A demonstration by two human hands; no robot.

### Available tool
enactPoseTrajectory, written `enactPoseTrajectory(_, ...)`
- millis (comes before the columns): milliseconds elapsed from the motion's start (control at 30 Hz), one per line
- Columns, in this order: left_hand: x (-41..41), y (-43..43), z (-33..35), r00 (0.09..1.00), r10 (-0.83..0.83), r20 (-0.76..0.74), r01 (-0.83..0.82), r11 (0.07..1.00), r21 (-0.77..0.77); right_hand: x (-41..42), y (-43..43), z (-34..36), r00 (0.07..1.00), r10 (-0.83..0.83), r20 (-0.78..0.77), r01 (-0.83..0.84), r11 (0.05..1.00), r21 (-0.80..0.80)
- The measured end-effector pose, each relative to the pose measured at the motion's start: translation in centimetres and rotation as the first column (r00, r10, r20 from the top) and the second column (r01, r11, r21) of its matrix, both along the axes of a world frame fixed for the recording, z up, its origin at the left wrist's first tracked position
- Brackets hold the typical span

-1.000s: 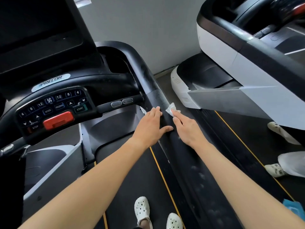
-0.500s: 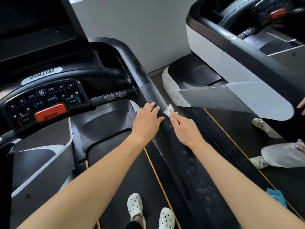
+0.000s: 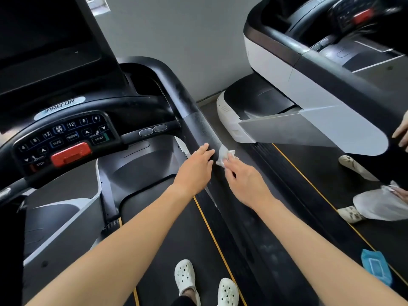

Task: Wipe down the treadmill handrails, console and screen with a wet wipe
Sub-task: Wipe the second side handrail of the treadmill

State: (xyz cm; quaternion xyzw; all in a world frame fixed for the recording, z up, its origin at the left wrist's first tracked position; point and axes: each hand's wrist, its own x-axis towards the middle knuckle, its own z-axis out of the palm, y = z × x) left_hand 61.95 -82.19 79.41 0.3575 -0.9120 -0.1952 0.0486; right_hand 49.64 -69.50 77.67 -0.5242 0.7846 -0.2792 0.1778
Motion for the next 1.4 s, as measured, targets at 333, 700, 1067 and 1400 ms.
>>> enactPoseTrajectory(333, 0.0, 0.2, -0.7, 0.999, 0.036, -0.026, -0.033, 0.994, 0.108, -1.8, -1.0, -0.3, 0.995, -0.099, 0.015, 0.099, 0.994, -0.038)
enactPoseTrajectory(700, 0.5, -0.1, -0.7, 0.999, -0.018, -0.035, 0.021, 0.994, 0.103, -1.6, 0.1, -0.5, 0.998, -0.060, -0.037, 0.057, 0.996, -0.071)
enactPoseTrajectory(1067, 2.2, -3.1, -1.7, 0.970, -0.239, -0.033, 0.236, 0.969, -0.078, 1.3, 0.8, 0.3, 0.967, 0.186, -0.176, -0.175, 0.982, 0.075)
enactPoseTrajectory(1400, 4.2, -7.5, -3.6, 0.884, -0.467, -0.024, 0.455, 0.870, -0.189, 6.1, -1.0, -1.3, 0.531, 0.389, -0.753, -0.211, 0.921, 0.327)
